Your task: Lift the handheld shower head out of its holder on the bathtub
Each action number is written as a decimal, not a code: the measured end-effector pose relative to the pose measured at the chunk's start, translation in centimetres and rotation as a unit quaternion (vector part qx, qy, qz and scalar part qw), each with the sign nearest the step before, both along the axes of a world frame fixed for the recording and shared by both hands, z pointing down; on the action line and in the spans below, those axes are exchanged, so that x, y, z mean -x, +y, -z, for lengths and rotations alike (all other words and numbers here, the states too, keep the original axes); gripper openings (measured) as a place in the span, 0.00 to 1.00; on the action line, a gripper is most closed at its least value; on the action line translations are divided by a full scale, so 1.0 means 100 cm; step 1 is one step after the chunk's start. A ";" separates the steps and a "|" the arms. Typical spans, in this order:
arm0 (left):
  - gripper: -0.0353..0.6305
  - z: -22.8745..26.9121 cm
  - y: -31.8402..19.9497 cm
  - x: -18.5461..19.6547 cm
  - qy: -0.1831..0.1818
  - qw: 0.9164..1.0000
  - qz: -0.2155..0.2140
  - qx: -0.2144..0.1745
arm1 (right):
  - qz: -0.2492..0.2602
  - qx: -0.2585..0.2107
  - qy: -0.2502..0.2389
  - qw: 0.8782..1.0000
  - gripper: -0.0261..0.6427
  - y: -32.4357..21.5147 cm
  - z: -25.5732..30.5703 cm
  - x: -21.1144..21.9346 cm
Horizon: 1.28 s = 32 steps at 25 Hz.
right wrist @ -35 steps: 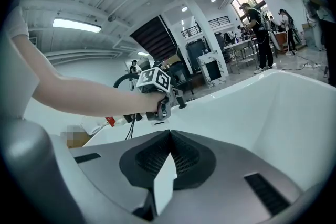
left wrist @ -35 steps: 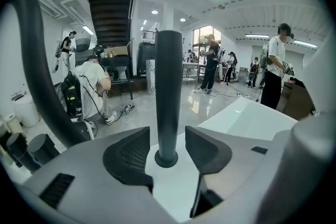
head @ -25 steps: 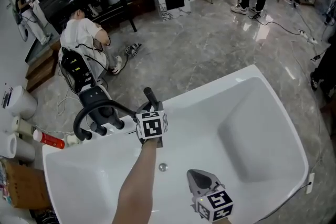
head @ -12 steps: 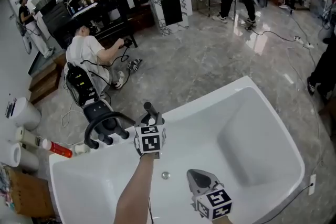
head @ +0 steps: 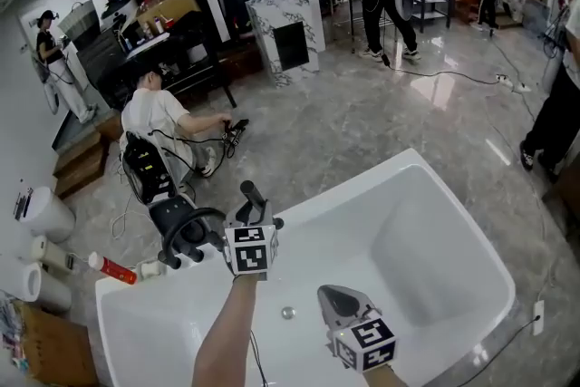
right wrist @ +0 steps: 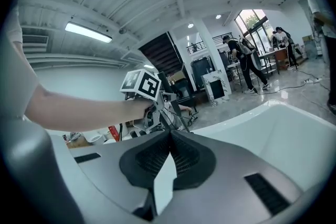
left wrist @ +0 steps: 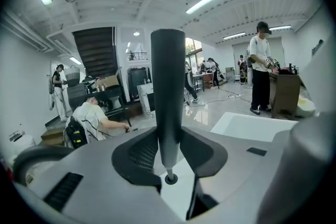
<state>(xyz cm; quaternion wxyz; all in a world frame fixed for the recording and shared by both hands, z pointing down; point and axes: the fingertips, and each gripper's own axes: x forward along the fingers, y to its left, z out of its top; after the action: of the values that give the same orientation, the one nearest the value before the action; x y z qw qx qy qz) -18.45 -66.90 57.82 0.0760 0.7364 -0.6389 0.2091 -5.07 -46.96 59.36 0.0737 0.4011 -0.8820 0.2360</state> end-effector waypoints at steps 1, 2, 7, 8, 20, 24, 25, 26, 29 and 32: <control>0.27 0.011 0.005 -0.003 -0.003 1.000 -0.003 -0.005 | -0.001 -0.004 -0.001 1.000 0.05 0.004 0.009 -0.001; 0.27 0.024 0.010 -0.006 -0.005 1.000 -0.006 -0.010 | -0.001 -0.008 -0.001 1.000 0.05 0.009 0.019 -0.003; 0.27 0.091 0.056 -0.016 -0.012 0.999 -0.018 -0.037 | -0.005 -0.026 -0.002 1.000 0.05 0.052 0.069 -0.010; 0.27 0.104 0.066 -0.017 -0.013 0.999 -0.021 -0.043 | -0.006 -0.030 -0.003 1.000 0.05 0.061 0.077 -0.010; 0.27 0.243 0.162 -0.034 -0.023 0.993 -0.042 -0.107 | -0.002 -0.068 -0.007 0.998 0.05 0.145 0.168 -0.006; 0.27 0.276 0.200 -0.031 -0.028 0.990 -0.047 -0.130 | 0.000 -0.079 -0.002 0.997 0.05 0.179 0.187 0.000; 0.27 0.282 0.211 -0.032 -0.029 0.989 -0.050 -0.134 | 0.000 -0.081 -0.002 0.997 0.05 0.188 0.190 -0.001; 0.27 0.287 0.221 -0.034 -0.029 0.989 -0.052 -0.136 | -0.002 -0.083 -0.002 0.997 0.05 0.196 0.193 -0.003; 0.27 0.304 0.245 -0.043 -0.026 0.988 -0.054 -0.141 | -0.006 -0.091 -0.004 0.996 0.05 0.215 0.206 -0.014; 0.27 0.327 0.264 -0.054 -0.031 0.986 -0.059 -0.155 | -0.009 -0.098 -0.005 0.995 0.05 0.230 0.220 -0.024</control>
<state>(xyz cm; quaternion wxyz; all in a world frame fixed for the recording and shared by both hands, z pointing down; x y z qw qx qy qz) -13.05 -40.51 25.14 -0.0714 0.7688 -0.6210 0.1351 -2.65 -23.92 37.32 0.0278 0.4129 -0.8978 0.1509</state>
